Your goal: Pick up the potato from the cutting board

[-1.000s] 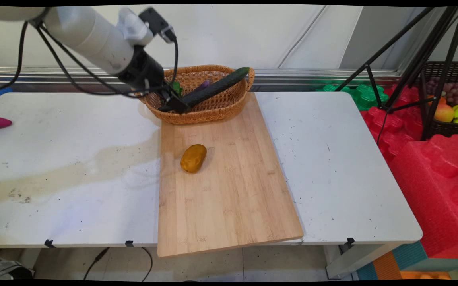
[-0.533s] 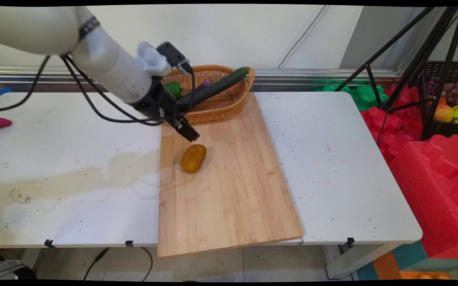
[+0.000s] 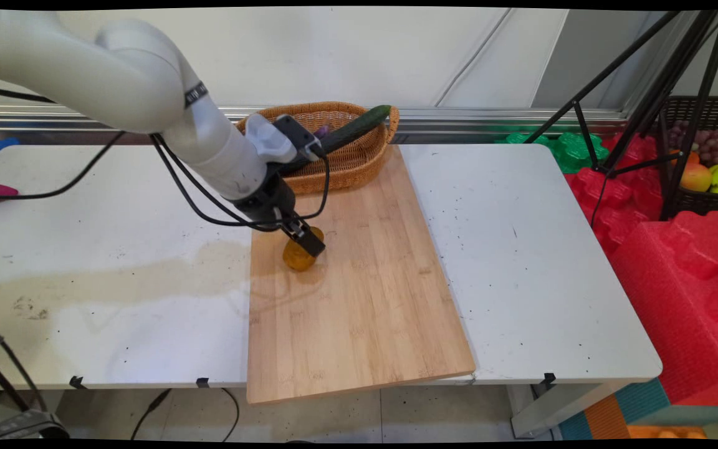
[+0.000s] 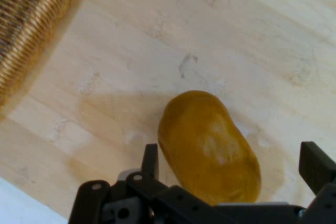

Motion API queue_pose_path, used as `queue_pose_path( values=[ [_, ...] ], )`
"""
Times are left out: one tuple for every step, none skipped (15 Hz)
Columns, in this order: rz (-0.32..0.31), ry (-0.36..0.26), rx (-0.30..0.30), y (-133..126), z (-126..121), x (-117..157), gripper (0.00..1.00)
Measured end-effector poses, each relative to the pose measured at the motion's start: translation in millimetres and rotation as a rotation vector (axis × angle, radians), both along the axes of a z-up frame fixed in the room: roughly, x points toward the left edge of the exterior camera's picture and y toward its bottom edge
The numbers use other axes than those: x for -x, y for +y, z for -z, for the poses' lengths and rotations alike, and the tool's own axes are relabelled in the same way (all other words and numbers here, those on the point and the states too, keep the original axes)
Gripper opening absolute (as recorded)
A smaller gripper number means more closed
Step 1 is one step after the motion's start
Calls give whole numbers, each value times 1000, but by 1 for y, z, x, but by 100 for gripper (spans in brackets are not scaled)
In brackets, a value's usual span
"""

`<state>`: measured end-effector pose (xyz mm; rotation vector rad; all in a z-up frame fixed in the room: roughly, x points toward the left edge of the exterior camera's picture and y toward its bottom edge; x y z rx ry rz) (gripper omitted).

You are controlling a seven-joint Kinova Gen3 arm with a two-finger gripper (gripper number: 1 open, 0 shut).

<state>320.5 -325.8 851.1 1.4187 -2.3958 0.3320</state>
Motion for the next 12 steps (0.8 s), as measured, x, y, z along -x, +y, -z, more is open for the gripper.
queue_pose_path(
  values=[
    [-6,-1,-8,-1,5,1,100],
    [-12,-3,-16,-3,12,3,100],
    [-17,-5,-21,-5,16,4,100],
    [-21,-6,-26,-6,20,4,100],
    [-25,-6,-30,-7,24,5,100],
    [-27,-7,-35,-7,27,6,100],
    [-28,-7,-39,-8,31,7,100],
    [-29,-8,-43,-8,33,7,100],
    [-31,-8,-45,-8,36,8,100],
    [-32,-8,-47,-8,37,8,100],
    [-33,-9,-47,-8,38,9,100],
    [-34,-9,-47,-8,39,9,100]
  ],
)
